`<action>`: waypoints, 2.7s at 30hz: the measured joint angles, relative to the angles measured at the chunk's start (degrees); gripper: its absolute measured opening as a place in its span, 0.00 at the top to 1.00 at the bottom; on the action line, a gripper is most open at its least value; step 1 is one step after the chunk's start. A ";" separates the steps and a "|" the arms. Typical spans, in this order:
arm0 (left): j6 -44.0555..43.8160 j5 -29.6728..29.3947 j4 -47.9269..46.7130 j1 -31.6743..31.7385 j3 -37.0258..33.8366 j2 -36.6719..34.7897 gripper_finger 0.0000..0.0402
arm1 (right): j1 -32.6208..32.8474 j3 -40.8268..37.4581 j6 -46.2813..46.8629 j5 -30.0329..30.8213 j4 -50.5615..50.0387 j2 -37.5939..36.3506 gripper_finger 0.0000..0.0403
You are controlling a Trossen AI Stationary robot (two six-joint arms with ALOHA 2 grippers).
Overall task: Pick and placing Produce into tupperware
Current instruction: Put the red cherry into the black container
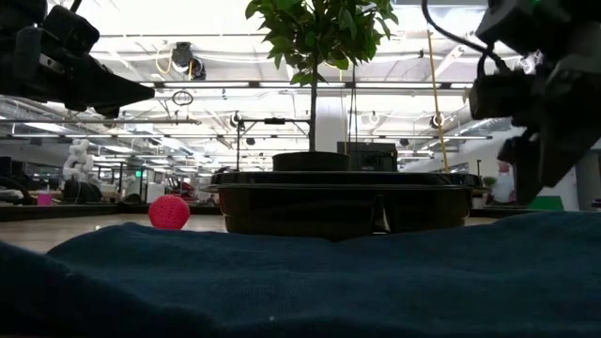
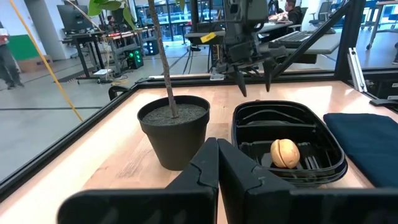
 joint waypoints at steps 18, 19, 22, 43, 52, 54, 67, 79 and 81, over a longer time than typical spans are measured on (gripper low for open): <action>0.15 0.00 -0.02 0.00 0.00 0.00 1.00 | 0.02 -5.69 4.78 3.62 9.47 1.11 0.31; 0.15 -0.02 -0.02 0.00 0.00 0.00 1.00 | 0.19 -5.71 4.78 3.68 9.68 1.58 0.31; 0.14 0.00 -0.14 0.00 0.02 0.00 1.00 | 1.32 -5.71 4.68 3.83 11.76 3.85 0.31; 0.00 0.00 -0.42 -0.01 0.04 0.00 1.00 | 4.31 -5.56 0.48 5.37 12.48 7.48 0.31; 0.02 0.00 -0.42 -0.02 0.04 0.00 1.00 | 6.72 -5.62 0.63 5.76 12.26 7.54 0.31; 0.02 0.00 -0.42 -0.02 0.04 0.00 1.00 | 7.24 -5.62 0.56 5.72 12.25 7.55 0.31; -0.29 0.00 -0.42 -0.02 0.04 0.00 1.00 | 10.56 -5.73 -4.94 8.57 11.96 7.61 0.31; -0.41 0.00 -0.42 -0.02 0.04 0.00 1.00 | 10.51 -5.76 -6.13 10.61 11.57 7.61 0.56; -0.47 0.00 -0.42 -0.02 0.04 0.00 1.00 | 10.51 -5.76 -6.14 10.68 11.55 7.61 0.61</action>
